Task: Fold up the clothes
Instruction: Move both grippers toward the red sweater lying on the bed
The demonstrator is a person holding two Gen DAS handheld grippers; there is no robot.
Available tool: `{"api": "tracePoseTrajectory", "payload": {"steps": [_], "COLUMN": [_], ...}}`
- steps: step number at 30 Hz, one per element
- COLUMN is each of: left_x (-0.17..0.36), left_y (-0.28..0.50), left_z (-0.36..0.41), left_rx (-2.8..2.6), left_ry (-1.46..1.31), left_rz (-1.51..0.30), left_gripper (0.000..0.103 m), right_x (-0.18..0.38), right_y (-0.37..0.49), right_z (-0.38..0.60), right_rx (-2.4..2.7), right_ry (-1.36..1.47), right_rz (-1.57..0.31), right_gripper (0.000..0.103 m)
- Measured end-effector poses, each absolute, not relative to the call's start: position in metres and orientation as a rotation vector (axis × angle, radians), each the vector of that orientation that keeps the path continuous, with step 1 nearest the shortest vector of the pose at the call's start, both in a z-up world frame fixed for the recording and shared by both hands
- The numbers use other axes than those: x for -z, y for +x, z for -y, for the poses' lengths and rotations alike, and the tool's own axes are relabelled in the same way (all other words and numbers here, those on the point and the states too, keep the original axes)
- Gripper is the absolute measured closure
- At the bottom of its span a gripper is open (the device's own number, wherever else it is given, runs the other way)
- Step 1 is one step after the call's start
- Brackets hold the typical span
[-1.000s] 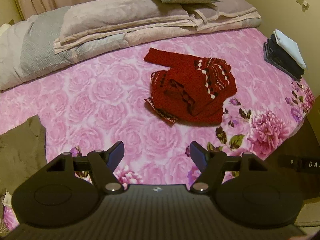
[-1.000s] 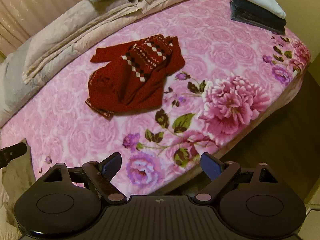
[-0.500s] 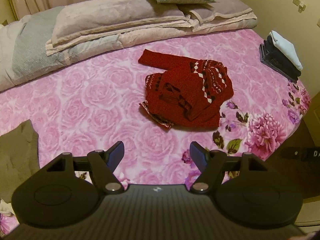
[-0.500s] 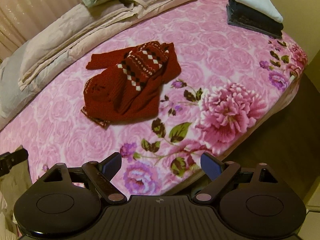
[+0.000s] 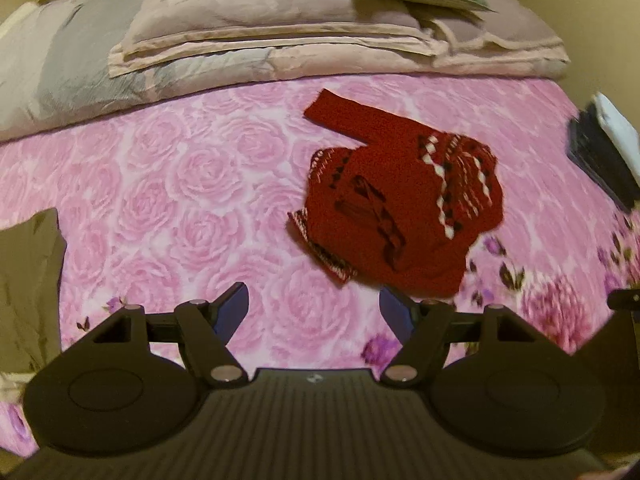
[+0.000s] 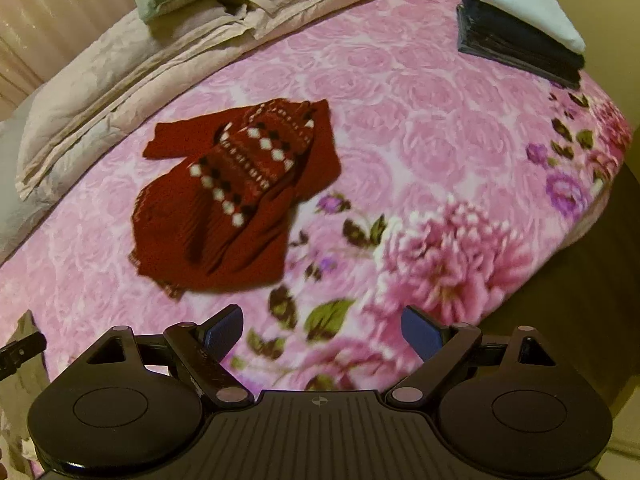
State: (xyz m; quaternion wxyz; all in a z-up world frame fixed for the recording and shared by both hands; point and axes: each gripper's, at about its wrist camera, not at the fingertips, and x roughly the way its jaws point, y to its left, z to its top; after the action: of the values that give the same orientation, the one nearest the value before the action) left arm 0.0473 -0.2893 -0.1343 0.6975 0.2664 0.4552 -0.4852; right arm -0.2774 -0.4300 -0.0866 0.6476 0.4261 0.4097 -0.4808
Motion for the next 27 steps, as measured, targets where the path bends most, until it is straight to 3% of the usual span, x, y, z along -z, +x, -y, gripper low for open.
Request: {"api": "tracePoseTrajectory", "payload": {"steps": [8, 17, 27], "left_x": [0.141, 0.177, 0.221], "left_y": [0.013, -0.009, 0.021], "left_z": [0.340, 0.367, 0.351], "left_rx": [0.912, 0.747, 0.650], "left_ry": [0.444, 0.391, 0.330], "left_rz": [-1.082, -1.146, -1.191], "left_gripper": [0.034, 0.034, 0.034], "right_x": [0.101, 0.168, 0.250], "right_y": [-0.312, -0.334, -0.318], "right_z": [0.542, 0.632, 0.681], "right_rx": [0.994, 0.884, 0.823], "right_ry": [0.963, 1.096, 1.482], "right_rz": [-0.989, -1.054, -0.870], "right_gripper": [0.014, 0.014, 0.014]}}
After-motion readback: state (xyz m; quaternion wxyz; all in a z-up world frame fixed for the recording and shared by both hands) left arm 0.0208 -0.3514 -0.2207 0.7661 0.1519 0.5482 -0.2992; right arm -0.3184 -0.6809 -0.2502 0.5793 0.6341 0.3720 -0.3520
